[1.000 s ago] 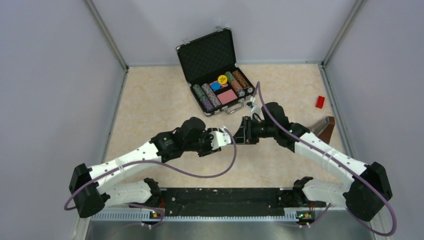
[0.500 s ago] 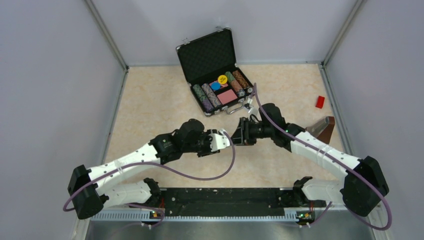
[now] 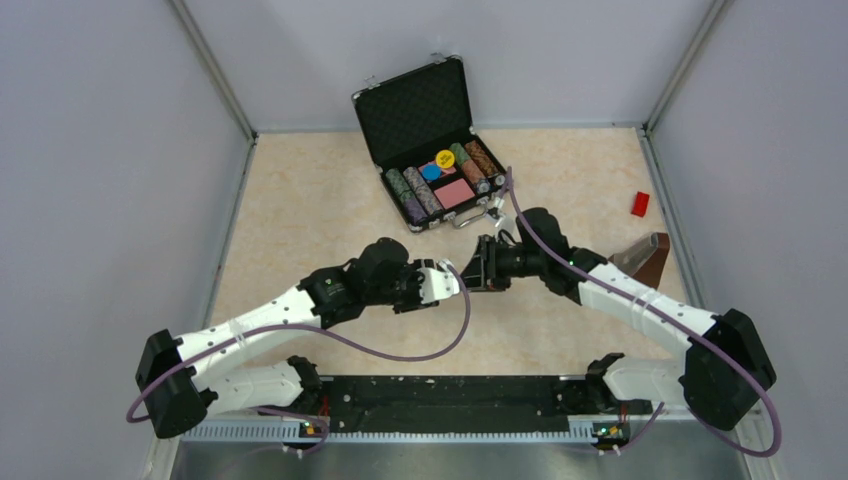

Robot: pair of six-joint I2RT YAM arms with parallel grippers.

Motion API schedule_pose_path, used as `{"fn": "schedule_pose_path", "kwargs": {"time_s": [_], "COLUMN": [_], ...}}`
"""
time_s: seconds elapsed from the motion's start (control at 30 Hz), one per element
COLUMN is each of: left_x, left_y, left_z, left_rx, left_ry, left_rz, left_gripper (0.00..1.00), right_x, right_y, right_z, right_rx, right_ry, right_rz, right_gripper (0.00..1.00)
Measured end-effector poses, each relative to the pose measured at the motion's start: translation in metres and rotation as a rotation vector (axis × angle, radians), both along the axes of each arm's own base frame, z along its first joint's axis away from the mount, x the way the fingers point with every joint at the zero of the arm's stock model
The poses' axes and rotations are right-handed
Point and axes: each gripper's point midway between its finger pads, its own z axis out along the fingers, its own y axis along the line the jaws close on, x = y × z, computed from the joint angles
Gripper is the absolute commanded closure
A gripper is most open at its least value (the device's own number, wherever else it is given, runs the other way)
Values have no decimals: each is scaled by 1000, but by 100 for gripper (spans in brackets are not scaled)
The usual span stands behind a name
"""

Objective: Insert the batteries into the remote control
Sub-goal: Load the battery cover into the remote control.

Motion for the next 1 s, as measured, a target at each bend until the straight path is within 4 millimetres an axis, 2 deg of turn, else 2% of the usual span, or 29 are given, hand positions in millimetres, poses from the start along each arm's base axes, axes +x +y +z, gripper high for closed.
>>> {"fn": "schedule_pose_path", "kwargs": {"time_s": [0.4, 0.7, 0.83, 1.0], "left_x": [0, 0, 0, -1], "left_y": [1, -16, -17, -29], "left_z": [-8, -1, -1, 10], "left_rx": [28, -26, -29, -83], "left_ry": [16, -1, -2, -24], "left_rz": [5, -34, -35, -66], "left_gripper": [100, 100, 100, 100], "right_x": [1, -1, 0, 1], "right_y": [4, 9, 9, 10], "right_z": [-11, -10, -10, -7], "right_rx": [-28, -28, -29, -24], "right_ry": [24, 24, 25, 13], "right_rz": [-15, -24, -34, -43], "right_gripper": [62, 62, 56, 48]}}
